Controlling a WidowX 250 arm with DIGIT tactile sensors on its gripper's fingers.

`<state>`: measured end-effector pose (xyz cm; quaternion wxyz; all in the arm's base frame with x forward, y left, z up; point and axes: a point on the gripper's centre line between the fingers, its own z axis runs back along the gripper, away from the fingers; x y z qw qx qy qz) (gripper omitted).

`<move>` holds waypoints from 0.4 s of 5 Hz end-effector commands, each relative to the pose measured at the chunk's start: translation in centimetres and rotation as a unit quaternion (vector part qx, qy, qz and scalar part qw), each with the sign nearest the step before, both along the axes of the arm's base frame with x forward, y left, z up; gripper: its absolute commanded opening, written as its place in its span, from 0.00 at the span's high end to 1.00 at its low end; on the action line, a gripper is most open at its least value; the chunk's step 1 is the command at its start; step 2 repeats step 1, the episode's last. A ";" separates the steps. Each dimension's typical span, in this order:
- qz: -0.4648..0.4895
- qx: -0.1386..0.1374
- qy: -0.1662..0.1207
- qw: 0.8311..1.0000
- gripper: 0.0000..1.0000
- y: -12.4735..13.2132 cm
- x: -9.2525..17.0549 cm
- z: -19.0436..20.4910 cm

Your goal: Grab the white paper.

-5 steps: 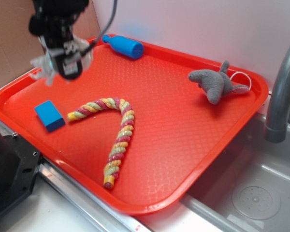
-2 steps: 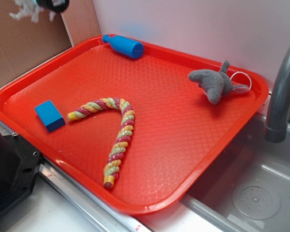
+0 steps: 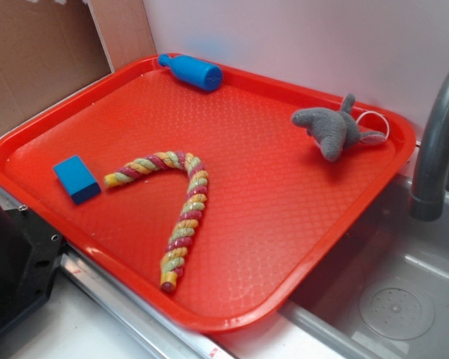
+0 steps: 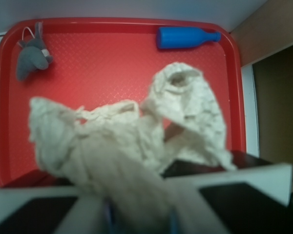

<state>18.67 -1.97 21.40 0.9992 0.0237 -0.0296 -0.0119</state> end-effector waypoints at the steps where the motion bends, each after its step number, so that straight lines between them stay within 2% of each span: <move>1: -0.002 -0.011 -0.022 1.000 1.00 -2.8 -0.9 1.4; 2: -0.002 -0.011 -0.022 1.000 1.00 -2.8 -0.9 1.4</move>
